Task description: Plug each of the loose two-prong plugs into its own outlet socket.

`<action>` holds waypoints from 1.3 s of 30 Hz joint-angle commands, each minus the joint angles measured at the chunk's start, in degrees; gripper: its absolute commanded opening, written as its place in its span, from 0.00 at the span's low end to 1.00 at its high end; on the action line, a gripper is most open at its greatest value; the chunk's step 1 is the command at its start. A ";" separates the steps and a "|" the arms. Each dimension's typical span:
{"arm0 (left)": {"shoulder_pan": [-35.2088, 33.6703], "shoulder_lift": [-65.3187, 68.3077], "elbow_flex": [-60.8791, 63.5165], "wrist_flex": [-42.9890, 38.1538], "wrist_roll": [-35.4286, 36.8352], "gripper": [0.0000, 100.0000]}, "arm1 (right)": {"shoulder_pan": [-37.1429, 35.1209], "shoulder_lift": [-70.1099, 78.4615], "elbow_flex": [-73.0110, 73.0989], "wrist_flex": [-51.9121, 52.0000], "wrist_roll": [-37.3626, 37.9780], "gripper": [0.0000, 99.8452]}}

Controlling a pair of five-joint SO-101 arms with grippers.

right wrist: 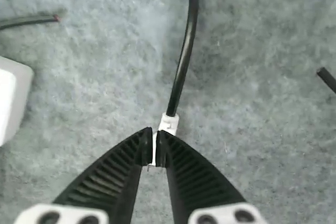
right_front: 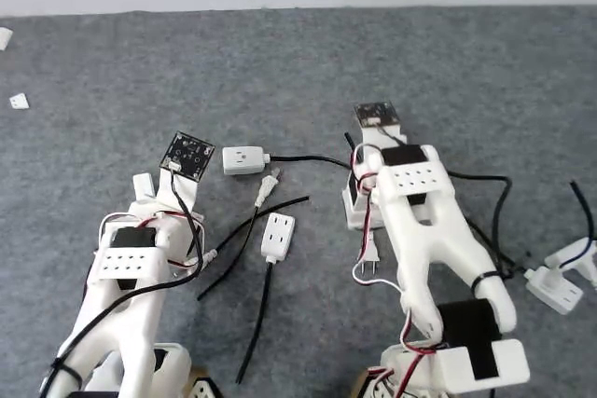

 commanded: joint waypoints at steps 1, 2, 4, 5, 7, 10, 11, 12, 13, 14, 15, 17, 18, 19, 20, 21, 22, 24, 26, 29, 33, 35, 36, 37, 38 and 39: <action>-0.18 -1.41 -0.22 0.26 -0.70 0.01 | 0.75 -2.59 3.78 -3.82 1.76 0.01; -0.18 -1.41 -0.22 0.26 -0.70 0.01 | 0.57 -2.59 4.75 -4.62 2.20 0.01; -0.18 -1.41 -0.22 0.26 -0.70 0.01 | 0.48 -2.68 5.80 -5.85 3.08 0.01; -0.18 -1.41 -0.22 0.26 -0.70 0.01 | 0.57 -2.59 5.80 -5.85 2.99 0.01; -0.18 -1.41 -0.22 0.26 -0.70 0.01 | 0.75 -2.59 5.80 -5.76 2.99 0.01; -0.18 -1.41 -0.22 0.26 -0.70 0.01 | 0.84 -2.59 5.80 -5.85 3.08 0.01; -0.18 -1.41 -0.22 0.26 -0.70 0.01 | 0.84 -2.51 5.80 -6.02 3.16 0.01; -0.18 -1.41 -0.22 0.26 -0.70 0.01 | 0.84 -2.24 5.89 -6.55 3.16 0.01; -0.18 -1.41 -0.22 0.26 -0.70 0.01 | 0.92 -1.36 5.89 -6.81 3.16 0.01; -0.18 -1.41 -0.22 0.26 -0.70 0.01 | 0.92 -0.13 5.63 -6.99 3.25 0.01; -0.18 -1.41 -0.22 0.26 -0.70 0.01 | 0.92 1.19 5.36 -6.99 3.25 0.01; -0.18 -1.41 -0.22 0.26 -0.70 0.01 | 0.84 3.30 3.96 -6.81 3.25 0.01; -0.18 -1.41 -0.22 0.26 -0.70 0.01 | 0.84 4.00 3.34 -6.81 3.25 0.01; -0.18 -1.41 -0.22 0.26 -0.70 0.01 | 0.84 4.18 3.08 -6.90 3.25 0.01; -0.18 -1.41 -0.22 0.26 -0.70 0.01 | 0.92 4.09 2.99 -6.90 3.25 0.01; -0.18 -1.41 -0.22 0.26 -0.70 0.01 | 0.92 3.82 2.90 -6.90 3.25 0.01; -0.18 -1.41 -0.22 0.26 -0.70 0.01 | 0.92 3.56 2.99 -6.90 3.25 0.01; -0.18 -1.41 -0.22 0.26 -0.70 0.01 | 0.92 3.21 2.99 -6.73 3.25 0.01; -0.18 -1.41 -0.22 0.26 -0.70 0.01 | 0.92 2.68 2.81 -6.64 3.16 0.01; -0.18 -1.41 -0.22 0.26 -0.70 0.01 | 0.84 0.13 2.73 -6.55 2.90 0.04; -0.18 -1.41 -0.22 0.26 -0.70 0.01 | 0.84 -3.38 2.99 -6.46 2.46 0.11; -0.18 -1.41 -0.22 0.26 -0.70 0.01 | 0.84 -3.65 3.08 -6.46 0.97 0.11; -0.18 -1.41 -0.22 0.26 -0.70 0.01 | 0.84 -3.56 3.08 -6.46 0.70 0.11; -0.18 -1.41 -0.22 0.26 -0.70 0.01 | 0.84 -3.21 3.08 -6.46 0.62 0.11; -0.18 -1.41 -0.22 0.26 -0.70 0.01 | 0.84 -2.86 3.08 -6.46 0.53 0.11; -0.18 -1.41 -0.22 0.26 -0.70 0.01 | 0.84 -2.33 3.08 -6.55 0.53 0.11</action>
